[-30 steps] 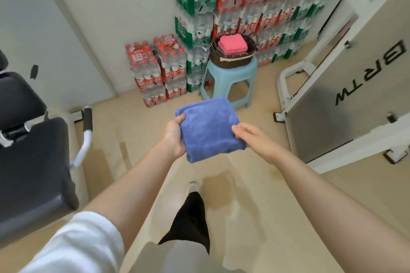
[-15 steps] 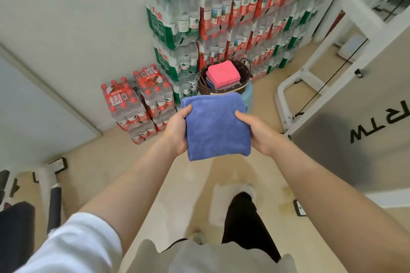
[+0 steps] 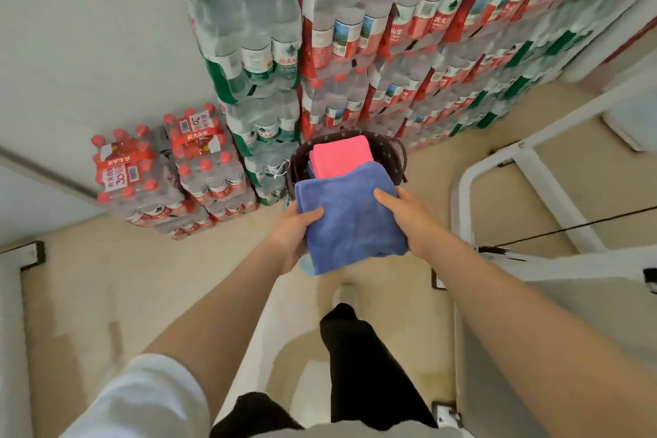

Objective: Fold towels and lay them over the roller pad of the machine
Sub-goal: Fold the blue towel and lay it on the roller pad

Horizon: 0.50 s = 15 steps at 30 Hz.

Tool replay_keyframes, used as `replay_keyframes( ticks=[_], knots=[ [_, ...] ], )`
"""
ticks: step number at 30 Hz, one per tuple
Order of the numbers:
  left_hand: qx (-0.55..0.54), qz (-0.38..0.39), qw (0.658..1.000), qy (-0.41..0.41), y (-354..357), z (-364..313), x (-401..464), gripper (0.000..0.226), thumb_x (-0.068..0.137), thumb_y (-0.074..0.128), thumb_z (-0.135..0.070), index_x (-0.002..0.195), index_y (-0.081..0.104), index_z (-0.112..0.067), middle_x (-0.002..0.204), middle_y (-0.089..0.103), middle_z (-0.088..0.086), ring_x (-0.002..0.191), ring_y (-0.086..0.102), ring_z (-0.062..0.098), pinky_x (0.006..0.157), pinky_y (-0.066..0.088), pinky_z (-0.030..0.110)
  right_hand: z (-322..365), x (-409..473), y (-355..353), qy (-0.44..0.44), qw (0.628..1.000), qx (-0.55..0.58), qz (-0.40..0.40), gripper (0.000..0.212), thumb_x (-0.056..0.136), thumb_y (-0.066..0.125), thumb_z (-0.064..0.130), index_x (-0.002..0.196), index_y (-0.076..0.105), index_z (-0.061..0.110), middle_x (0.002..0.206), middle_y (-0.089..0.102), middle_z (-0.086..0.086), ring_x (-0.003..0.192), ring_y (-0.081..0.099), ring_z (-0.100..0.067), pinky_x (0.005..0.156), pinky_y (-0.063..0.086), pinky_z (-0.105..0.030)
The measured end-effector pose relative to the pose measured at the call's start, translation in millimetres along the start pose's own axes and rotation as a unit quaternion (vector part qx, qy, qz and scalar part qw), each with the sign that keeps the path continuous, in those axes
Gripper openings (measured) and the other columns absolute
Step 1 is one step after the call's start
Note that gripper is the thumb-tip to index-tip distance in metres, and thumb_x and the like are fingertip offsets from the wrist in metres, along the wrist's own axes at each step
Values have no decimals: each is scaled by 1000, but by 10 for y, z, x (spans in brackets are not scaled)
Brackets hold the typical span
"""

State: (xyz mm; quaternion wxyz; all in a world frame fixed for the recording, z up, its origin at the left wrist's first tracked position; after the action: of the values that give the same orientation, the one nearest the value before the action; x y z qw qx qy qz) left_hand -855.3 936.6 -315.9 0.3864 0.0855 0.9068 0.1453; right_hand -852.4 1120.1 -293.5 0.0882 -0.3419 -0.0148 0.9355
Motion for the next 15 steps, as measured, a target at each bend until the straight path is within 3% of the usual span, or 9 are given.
replay_keyframes(
  ticks=[6, 11, 15],
  knots=[
    [54, -40, 997, 32, 112, -277, 1246, 40, 96, 46, -8, 132, 46, -26, 118, 62, -3, 105, 61, 20, 81, 53, 36, 91, 1323, -182, 82, 997, -10, 13, 16, 92, 54, 19, 107, 58, 15, 110, 66, -9, 102, 63, -29, 89, 51, -43],
    [128, -104, 983, 83, 5, -262, 2086, 38, 97, 46, -16, 134, 43, -25, 116, 59, -9, 99, 59, 8, 74, 47, 17, 14, 2231, -140, 43, 990, -130, -31, 18, 90, 55, 28, 98, 57, 12, 100, 64, -6, 93, 61, -27, 85, 50, -44],
    [187, -145, 969, 75, -167, -108, 2515, 40, 95, 50, -19, 134, 39, -19, 119, 57, -3, 108, 58, 17, 93, 48, 33, -114, 2692, -109, -7, 979, -200, -48, 23, 91, 53, 30, 100, 53, 9, 94, 61, -5, 88, 58, -24, 73, 43, -34]
  ],
)
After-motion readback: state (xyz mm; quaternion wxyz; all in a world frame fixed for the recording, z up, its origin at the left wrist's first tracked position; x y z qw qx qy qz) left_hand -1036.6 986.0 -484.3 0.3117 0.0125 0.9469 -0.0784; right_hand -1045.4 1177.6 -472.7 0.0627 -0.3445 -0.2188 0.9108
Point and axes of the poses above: each hand's wrist, its own x-axis towards the middle knuckle, its own y-axis out of the palm, z = x × y, the point moved 3 cm from there along x, towards the middle knuckle
